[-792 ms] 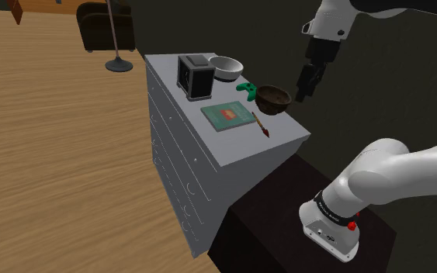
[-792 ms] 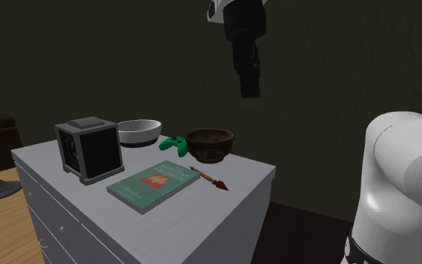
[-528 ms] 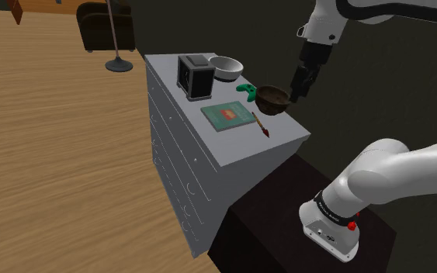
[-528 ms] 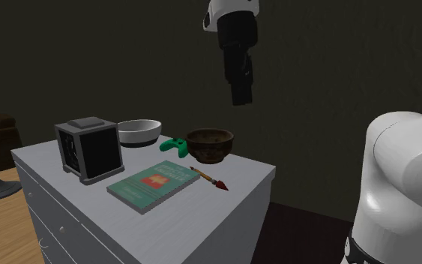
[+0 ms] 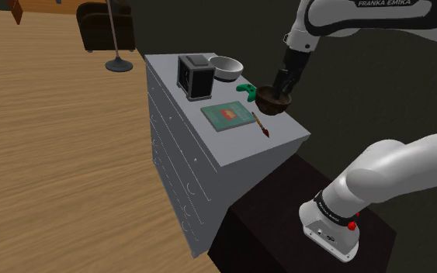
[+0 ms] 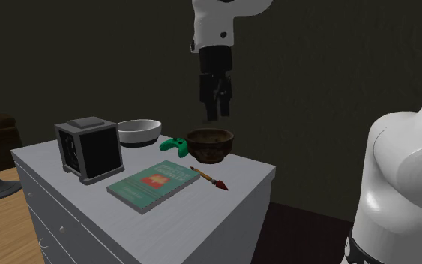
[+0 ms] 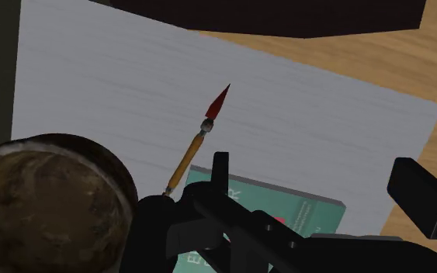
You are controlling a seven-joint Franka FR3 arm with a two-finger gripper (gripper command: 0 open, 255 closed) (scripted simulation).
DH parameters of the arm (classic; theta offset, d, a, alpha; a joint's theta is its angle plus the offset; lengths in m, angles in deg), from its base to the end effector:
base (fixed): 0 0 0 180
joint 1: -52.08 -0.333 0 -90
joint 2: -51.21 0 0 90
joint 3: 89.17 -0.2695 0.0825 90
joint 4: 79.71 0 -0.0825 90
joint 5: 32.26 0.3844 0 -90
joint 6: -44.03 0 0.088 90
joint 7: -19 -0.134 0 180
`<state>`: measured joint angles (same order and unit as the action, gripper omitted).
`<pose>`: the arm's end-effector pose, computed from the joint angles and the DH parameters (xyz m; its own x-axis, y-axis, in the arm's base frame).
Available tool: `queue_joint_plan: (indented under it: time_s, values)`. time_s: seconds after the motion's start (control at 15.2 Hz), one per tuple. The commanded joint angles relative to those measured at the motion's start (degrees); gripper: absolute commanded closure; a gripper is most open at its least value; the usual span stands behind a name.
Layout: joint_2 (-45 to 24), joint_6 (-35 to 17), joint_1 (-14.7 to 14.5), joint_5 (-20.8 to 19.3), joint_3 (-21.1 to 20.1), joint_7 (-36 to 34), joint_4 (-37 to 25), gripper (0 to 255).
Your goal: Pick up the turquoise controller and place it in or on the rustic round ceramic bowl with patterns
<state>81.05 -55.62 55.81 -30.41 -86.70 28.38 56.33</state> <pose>0.3999 -0.0396 0.4366 0.9928 0.0586 -0.1046 0.0513 -0.9962 -0.0704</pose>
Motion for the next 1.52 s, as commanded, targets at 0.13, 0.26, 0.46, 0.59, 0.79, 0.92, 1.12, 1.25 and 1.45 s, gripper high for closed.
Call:
queue_joint_plan:
  time_s: [0.13,0.26,0.46,0.59,0.79,0.92,1.12,1.25,1.45]
  values:
    - [-6.61,-6.92,1.16,-1.25,1.21,0.71,-1.51,0]
    - [-10.04,-9.93,1.76,-1.77,1.93,1.15,-2.80,0]
    - [-15.33,-14.09,2.58,-2.35,3.00,1.79,-5.24,0]
    - [-18.91,-16.60,3.12,-2.58,3.69,2.23,-7.21,0]
    - [-24.35,-19.95,3.90,-2.66,4.71,2.93,-10.63,0]
    - [-28.00,-21.89,4.43,-2.55,5.35,3.42,-13.23,0]
    - [-33.52,-24.36,5.28,-2.13,6.21,4.19,-17.61,0]
    - [-37.22,-25.70,5.90,-1.70,6.71,4.73,-20.86,0]
    - [-42.82,-27.25,6.95,-0.89,7.33,5.52,-26.23,0]
